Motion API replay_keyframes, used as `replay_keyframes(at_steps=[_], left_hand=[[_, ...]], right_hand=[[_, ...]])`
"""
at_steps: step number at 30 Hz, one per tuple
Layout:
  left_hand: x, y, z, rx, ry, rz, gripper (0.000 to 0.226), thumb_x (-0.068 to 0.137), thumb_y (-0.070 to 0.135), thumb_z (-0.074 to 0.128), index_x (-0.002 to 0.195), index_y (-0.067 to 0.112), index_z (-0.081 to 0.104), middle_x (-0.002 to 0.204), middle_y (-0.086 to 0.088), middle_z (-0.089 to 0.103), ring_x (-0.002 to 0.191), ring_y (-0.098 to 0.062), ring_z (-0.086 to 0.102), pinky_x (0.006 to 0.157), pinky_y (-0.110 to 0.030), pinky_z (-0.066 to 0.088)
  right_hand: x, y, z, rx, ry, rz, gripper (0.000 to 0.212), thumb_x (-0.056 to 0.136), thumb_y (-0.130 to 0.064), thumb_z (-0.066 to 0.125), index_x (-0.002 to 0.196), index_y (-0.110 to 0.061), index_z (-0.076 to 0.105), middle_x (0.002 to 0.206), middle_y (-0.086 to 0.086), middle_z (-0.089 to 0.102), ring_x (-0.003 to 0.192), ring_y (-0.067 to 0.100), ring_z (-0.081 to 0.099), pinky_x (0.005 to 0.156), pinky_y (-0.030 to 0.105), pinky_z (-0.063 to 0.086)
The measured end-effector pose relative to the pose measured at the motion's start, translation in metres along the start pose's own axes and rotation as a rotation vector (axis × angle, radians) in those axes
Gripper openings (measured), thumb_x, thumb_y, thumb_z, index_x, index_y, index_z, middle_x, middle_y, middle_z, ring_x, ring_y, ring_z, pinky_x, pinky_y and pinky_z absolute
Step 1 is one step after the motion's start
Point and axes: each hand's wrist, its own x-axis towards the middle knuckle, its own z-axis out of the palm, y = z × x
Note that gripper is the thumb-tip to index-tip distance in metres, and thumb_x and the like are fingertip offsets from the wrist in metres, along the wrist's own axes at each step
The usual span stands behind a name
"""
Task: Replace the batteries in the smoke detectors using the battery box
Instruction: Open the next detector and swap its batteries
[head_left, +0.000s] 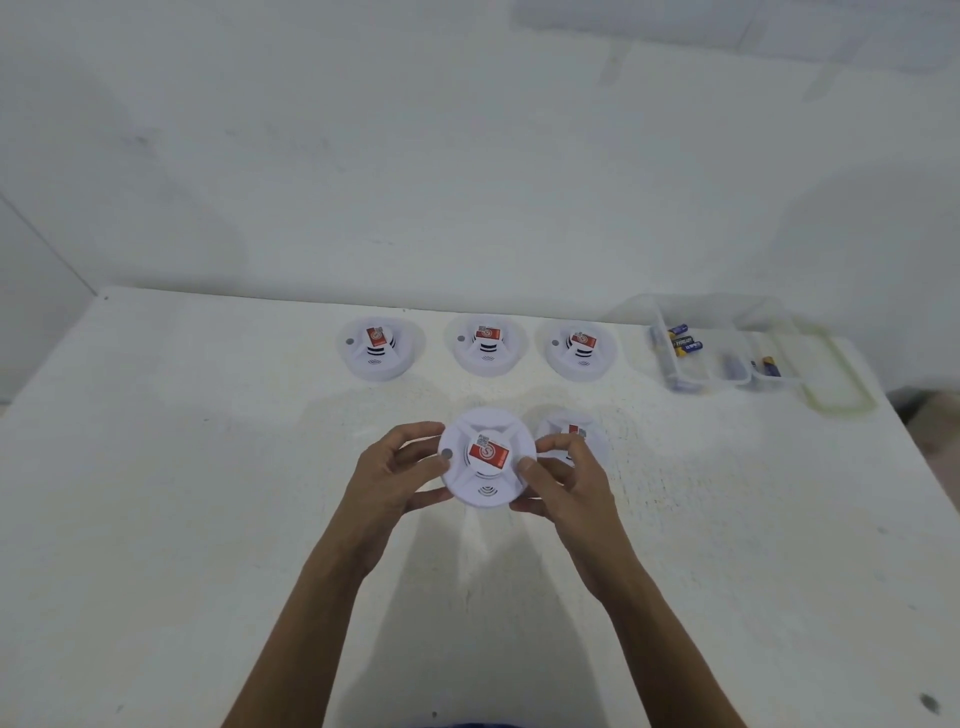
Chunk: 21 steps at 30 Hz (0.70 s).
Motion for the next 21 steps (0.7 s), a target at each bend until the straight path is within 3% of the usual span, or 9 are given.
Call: replay_keyframes(at_steps=[9,12,15,21], left_hand=[[0.023,-0.009,-0.001,0.093,0.108,0.048,0.023,0.086,0.012,0.066,0.109,0.014,0.067,0.106,0.000,0.071,0.095,-0.018,0.069,0.071,-0.029,0.058],[0.029,-0.013,-0.003,0.096,0.120,0.059,0.025,0.086,0.011,0.066,0.110,0.012,0.068,0.108,-0.002,0.071,0.096,-0.019,0.069,0.073,-0.032,0.059],[0.037,-0.020,-0.004,0.123,0.152,0.076,0.027,0.086,0.010,0.066,0.113,0.011,0.067,0.110,-0.003,0.070,0.095,-0.017,0.069,0.068,-0.024,0.057],[0.055,-0.044,-0.014,0.274,0.191,0.083,0.028,0.089,0.017,0.064,0.117,0.019,0.066,0.113,-0.002,0.067,0.097,-0.016,0.067,0.069,-0.020,0.056]], right_hand=[[0.022,0.015,0.010,-0.217,0.084,-0.050,0.022,0.092,-0.022,0.060,0.112,-0.014,0.054,0.109,0.002,0.066,0.091,0.013,0.066,0.073,0.021,0.057],[0.027,0.021,0.013,-0.249,0.088,-0.059,0.022,0.093,-0.022,0.059,0.113,-0.015,0.058,0.111,-0.001,0.066,0.093,0.011,0.065,0.080,0.029,0.058],[0.033,0.024,0.017,-0.299,0.094,-0.054,0.022,0.093,-0.025,0.060,0.114,-0.019,0.060,0.110,-0.007,0.066,0.096,0.011,0.063,0.087,0.037,0.057],[0.042,0.022,0.028,-0.410,0.056,-0.042,0.028,0.095,-0.019,0.055,0.123,-0.015,0.060,0.118,0.002,0.066,0.103,0.021,0.063,0.094,0.043,0.052]])
